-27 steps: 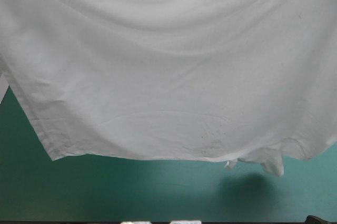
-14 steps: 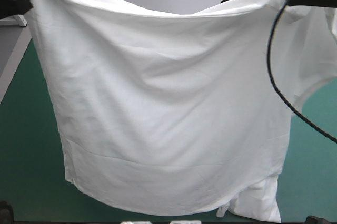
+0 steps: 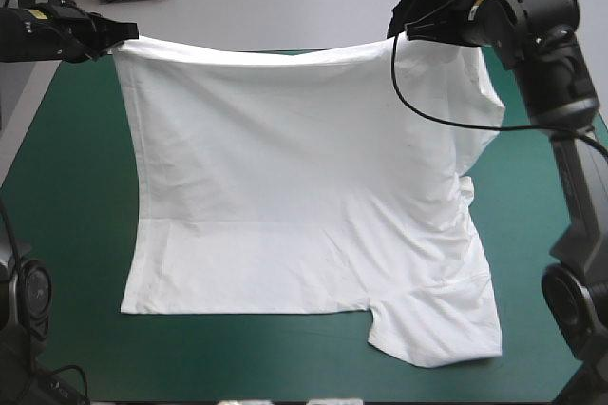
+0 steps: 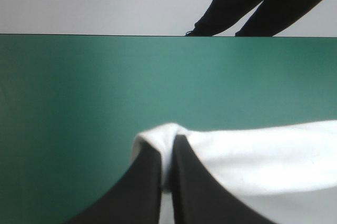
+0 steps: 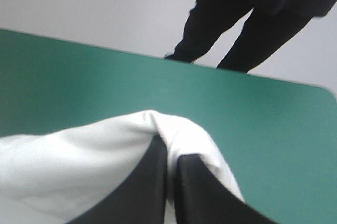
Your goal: Fold the cloth
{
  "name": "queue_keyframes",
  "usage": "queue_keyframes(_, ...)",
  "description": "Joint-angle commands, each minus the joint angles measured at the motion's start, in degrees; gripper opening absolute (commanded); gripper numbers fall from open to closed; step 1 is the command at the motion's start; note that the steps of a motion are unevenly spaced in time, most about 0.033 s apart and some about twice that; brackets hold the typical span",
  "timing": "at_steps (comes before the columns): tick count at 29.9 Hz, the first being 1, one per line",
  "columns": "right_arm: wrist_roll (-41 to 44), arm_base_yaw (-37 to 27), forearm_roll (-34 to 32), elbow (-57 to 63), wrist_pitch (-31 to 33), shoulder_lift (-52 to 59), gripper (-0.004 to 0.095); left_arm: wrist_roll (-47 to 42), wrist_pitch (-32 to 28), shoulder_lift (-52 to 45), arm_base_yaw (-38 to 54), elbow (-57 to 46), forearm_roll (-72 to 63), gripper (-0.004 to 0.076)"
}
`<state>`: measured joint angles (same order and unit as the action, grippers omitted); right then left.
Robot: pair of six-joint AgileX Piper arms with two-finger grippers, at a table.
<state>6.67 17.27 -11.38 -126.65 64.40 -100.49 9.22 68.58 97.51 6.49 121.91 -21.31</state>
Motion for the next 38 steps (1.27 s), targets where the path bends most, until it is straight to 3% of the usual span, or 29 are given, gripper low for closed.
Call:
queue_keyframes(1,-2.4,-4.1,7.1,-0.8,-6.2,-3.5,-0.0017,0.4,-9.1,2.8,-0.2,1.3,0.0,-0.0009)
queue_keyframes(10,-4.1,-6.7,10.2,-1.0,-12.1,-17.2,-0.0017,3.2,-15.1,16.8,-2.4,1.3,-1.0,-0.0009)
queue_keyframes(14,-3.1,-7.3,10.8,-1.0,-13.4,-21.2,-0.0013,3.9,-20.7,21.2,-4.9,1.3,1.6,-0.0009)
queue_keyframes(18,-2.6,-8.7,15.5,-1.0,-13.5,-24.2,0.0040,3.3,-22.9,24.9,-5.5,1.3,1.8,0.0003)
queue_keyframes(22,-4.2,-10.4,21.2,-1.0,-13.5,-25.0,0.0250,3.9,-17.9,26.7,-5.5,1.3,1.1,0.0142)
queue_keyframes(25,-6.7,-10.7,22.7,-2.4,-11.8,-25.0,0.0428,4.1,-15.6,26.6,-5.5,1.6,0.4,0.0360)
queue_keyframes(27,-7.4,-10.7,22.7,-4.6,-10.1,-25.0,0.0480,3.8,-13.8,26.5,-5.5,3.3,-0.6,0.0507)
queue_keyframes(29,-7.2,-10.7,22.3,-7.3,-8.6,-25.0,0.0470,2.9,-12.4,26.5,-5.5,5.4,-0.6,0.0567)
queue_keyframes(34,-7.1,-10.7,19.7,-13.8,-2.8,-25.0,0.0445,2.1,-8.8,26.5,-5.5,10.4,-0.2,0.0525)
queue_keyframes(38,-6.7,-10.7,17.5,-14.8,3.6,-25.0,0.0445,2.1,-2.3,26.5,-5.5,14.6,1.8,0.0450)
